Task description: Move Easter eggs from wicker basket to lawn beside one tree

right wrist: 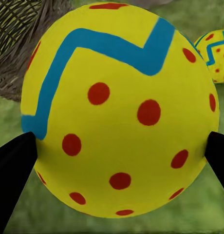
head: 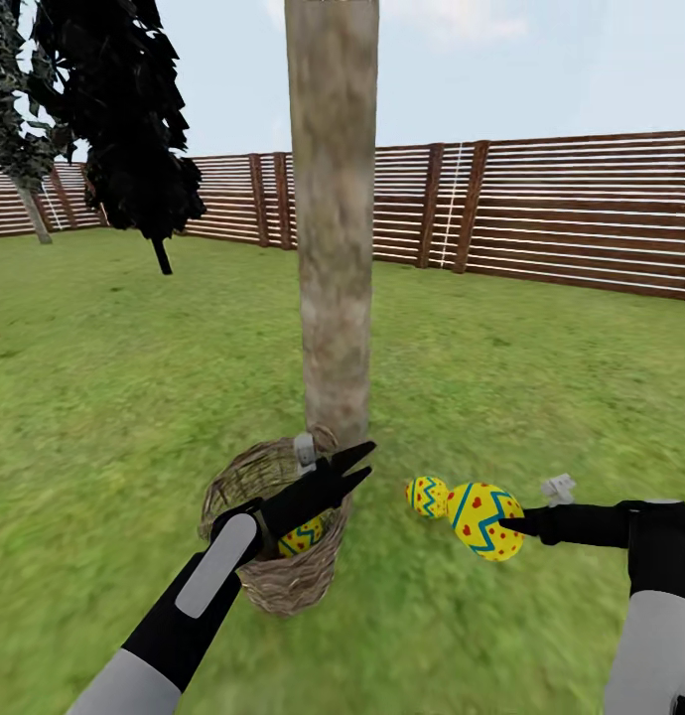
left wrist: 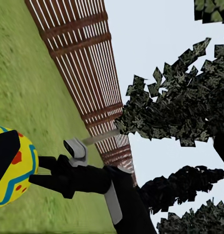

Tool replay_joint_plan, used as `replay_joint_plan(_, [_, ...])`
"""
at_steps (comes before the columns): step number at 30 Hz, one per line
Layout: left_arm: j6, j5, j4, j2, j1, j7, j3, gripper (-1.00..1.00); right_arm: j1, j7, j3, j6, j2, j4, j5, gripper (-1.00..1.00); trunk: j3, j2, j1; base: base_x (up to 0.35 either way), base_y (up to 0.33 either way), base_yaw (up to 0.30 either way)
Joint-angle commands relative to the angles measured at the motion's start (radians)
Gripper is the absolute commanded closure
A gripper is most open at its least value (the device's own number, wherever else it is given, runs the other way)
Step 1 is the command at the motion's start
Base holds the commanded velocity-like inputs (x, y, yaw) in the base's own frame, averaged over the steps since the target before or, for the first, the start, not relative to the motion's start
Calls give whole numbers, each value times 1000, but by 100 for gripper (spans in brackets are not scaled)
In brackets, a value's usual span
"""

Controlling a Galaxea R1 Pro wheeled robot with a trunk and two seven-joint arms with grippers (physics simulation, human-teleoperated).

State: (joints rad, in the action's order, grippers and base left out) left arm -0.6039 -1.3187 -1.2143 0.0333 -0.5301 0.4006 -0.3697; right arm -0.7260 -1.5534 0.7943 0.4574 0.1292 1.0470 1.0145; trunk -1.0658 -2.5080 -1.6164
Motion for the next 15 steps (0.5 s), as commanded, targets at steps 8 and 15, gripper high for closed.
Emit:
replay_joint_plan(8, [7,-7,51,20,-1,0,-12,-100,-1,95,0,7,-11,-85,6,100,5,0,0,0,-80,-275])
replay_joint_plan(15, [9,-6,52,20,-1,0,-12,-100,-1,148,0,2,-14,-107,6,100,6,0,0,103,-288,-133])
